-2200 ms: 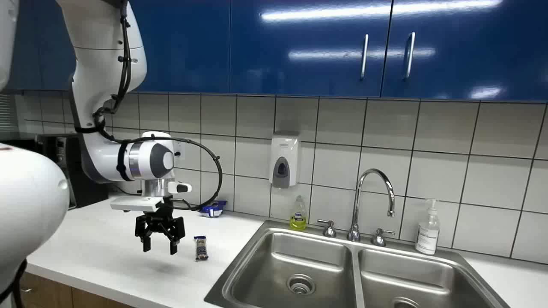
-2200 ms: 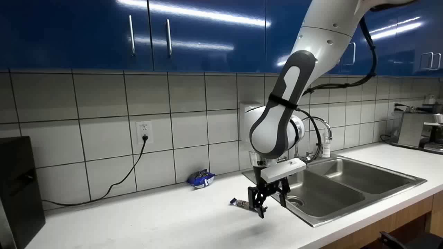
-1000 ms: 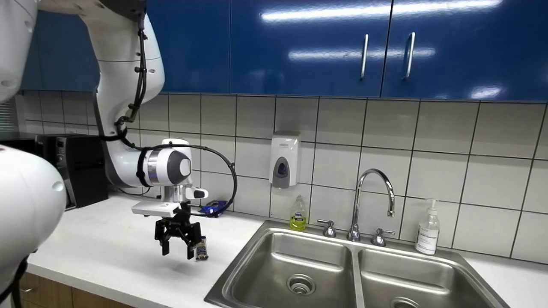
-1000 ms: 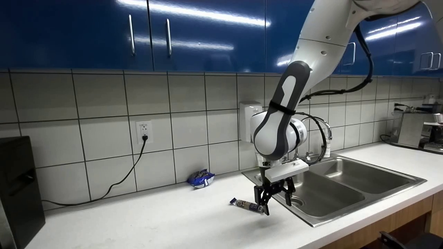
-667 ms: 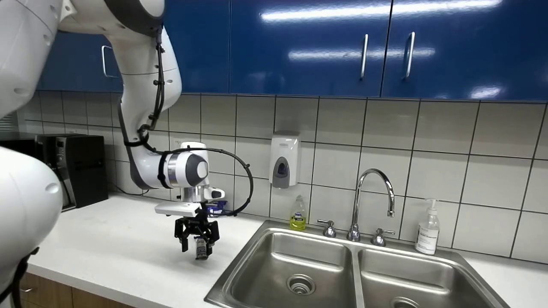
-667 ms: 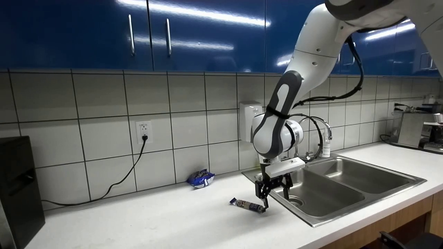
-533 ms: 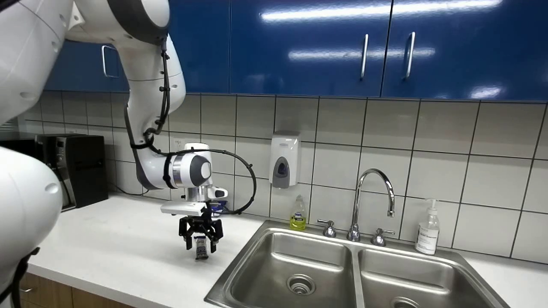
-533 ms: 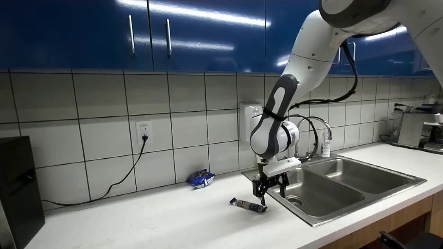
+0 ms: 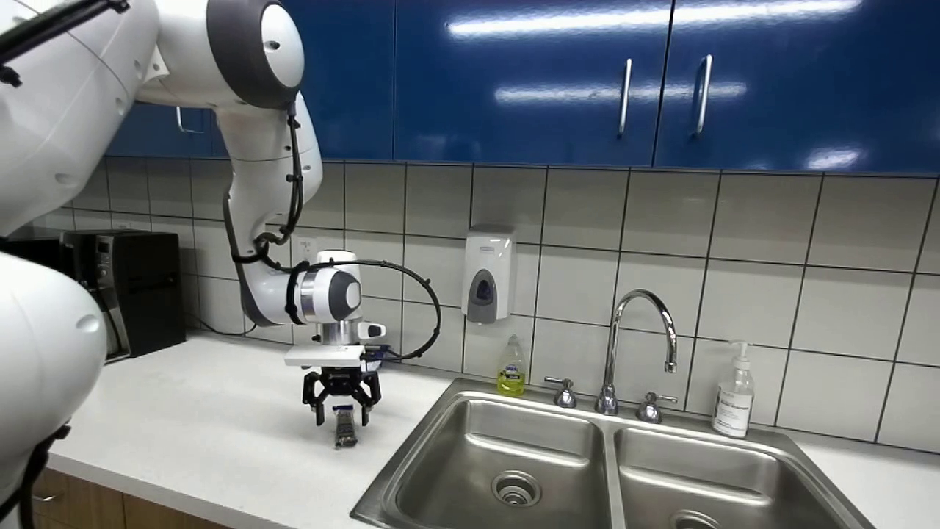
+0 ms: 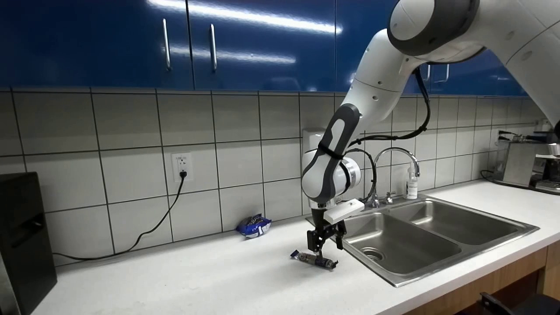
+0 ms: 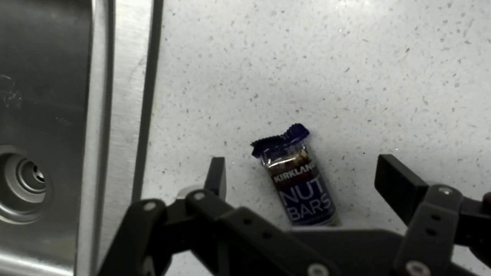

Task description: Put the black snack packet in the left sink

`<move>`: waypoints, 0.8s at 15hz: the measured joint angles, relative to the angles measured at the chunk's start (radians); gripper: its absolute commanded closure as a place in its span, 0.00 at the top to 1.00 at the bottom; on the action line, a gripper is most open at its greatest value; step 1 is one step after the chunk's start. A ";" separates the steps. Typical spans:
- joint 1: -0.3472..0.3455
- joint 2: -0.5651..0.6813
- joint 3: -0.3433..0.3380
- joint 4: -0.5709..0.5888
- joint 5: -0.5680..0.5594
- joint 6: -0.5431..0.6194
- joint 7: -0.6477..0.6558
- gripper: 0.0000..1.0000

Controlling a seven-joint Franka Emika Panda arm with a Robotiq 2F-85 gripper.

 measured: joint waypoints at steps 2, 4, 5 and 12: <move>0.000 0.007 0.009 0.015 0.000 -0.035 -0.056 1.00; 0.000 0.011 0.013 0.028 -0.002 -0.061 -0.099 1.00; 0.000 0.015 0.014 0.035 -0.005 -0.070 -0.118 1.00; 0.000 0.043 0.014 0.076 -0.084 -0.084 -0.200 1.00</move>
